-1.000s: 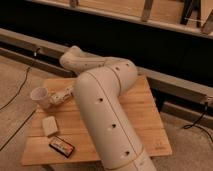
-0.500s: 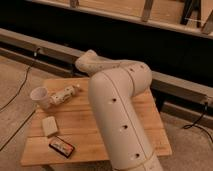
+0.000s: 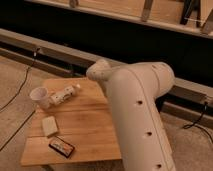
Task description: Drag the ceramic bowl in a circle
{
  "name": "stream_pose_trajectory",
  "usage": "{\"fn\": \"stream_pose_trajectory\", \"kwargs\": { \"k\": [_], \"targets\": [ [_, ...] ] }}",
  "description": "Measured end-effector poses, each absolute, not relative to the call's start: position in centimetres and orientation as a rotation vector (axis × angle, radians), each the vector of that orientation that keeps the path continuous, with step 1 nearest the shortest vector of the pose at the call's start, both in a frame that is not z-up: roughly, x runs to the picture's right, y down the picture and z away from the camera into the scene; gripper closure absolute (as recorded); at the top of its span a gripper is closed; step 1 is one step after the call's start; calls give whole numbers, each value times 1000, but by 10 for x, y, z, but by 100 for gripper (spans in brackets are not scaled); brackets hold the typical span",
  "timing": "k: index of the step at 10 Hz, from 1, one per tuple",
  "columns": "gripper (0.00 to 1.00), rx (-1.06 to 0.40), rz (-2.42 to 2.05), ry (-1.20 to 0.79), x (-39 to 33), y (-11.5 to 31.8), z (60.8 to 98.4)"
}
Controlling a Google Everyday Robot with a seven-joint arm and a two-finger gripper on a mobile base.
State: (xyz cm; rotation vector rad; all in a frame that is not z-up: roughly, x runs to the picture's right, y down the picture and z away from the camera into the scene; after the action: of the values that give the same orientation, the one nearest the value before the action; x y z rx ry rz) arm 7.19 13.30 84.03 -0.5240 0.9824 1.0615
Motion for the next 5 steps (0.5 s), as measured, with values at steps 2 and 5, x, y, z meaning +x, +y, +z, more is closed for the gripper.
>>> {"fn": "stream_pose_trajectory", "kwargs": {
  "k": [2,5],
  "targets": [
    [100,-619,1044,880,29,160,820],
    [100,-748,962,710,-41,178,790]
  ]
}}
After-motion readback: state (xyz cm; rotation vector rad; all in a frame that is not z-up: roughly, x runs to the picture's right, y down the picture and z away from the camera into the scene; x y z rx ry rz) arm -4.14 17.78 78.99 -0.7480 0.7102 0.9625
